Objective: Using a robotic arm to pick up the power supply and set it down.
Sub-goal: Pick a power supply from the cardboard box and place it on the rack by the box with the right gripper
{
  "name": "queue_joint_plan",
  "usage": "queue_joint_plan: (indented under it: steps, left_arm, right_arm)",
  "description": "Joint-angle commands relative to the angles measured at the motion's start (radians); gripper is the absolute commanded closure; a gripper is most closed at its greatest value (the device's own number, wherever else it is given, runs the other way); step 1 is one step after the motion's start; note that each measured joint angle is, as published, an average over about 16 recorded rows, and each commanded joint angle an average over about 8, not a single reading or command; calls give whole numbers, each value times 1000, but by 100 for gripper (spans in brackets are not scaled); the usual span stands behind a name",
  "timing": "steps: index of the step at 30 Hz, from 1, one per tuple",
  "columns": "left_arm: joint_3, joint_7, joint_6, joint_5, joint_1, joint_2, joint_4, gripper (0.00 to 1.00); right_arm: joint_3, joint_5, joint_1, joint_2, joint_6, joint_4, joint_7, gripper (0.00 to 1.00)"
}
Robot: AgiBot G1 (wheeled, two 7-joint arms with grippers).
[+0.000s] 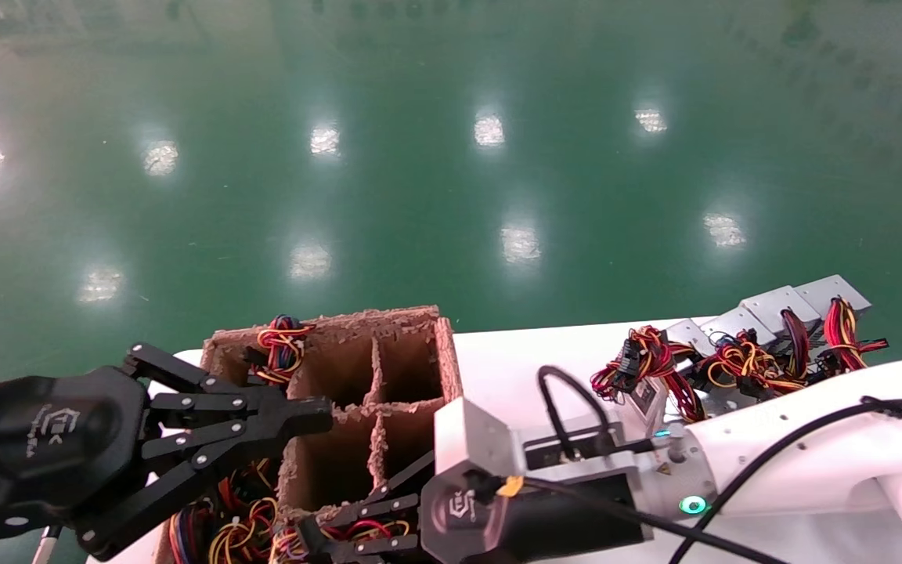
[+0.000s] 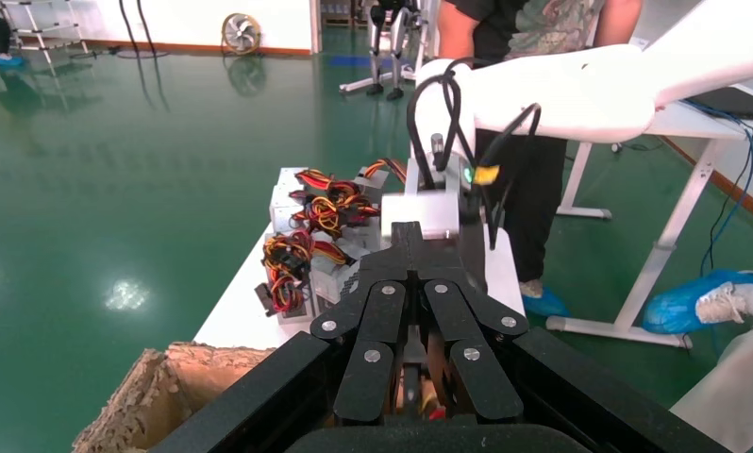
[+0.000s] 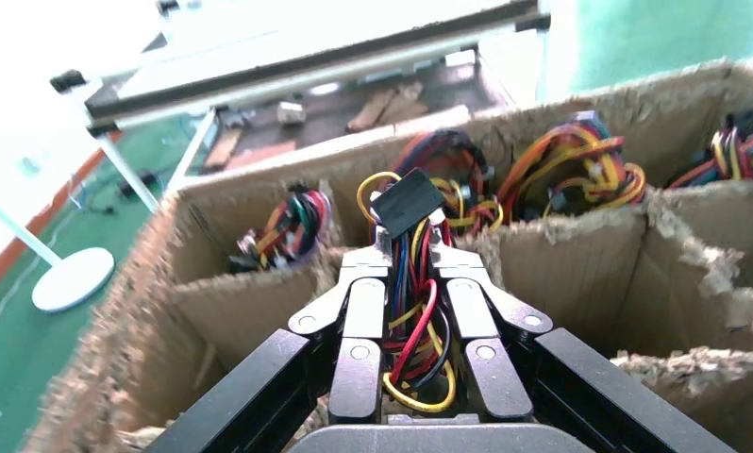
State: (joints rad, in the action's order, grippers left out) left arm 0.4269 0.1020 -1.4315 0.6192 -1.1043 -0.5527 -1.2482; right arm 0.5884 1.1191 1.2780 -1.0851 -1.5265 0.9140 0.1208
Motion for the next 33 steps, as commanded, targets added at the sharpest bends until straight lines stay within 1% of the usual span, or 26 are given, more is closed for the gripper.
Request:
queue_joint_plan:
  steps: [1, 7, 12, 22, 33]
  left_arm:
    - [0, 0, 0, 0, 0, 0, 0, 100]
    - [0, 0, 0, 0, 0, 0, 0, 100]
    - [0, 0, 0, 0, 0, 0, 0, 100]
    - [0, 0, 0, 0, 0, 0, 0, 100]
    - [0, 0, 0, 0, 0, 0, 0, 100]
  right_arm:
    - [-8, -18, -2, 6, -12, -10, -2, 100]
    - [-18, -82, 6, 23, -44, -27, 0, 100]
    - [-12, -154, 11, 50, -57, -4, 11, 100]
    - [31, -330, 31, 124, -62, 64, 26, 100]
    - [95, -498, 83, 186, -68, 92, -12, 100]
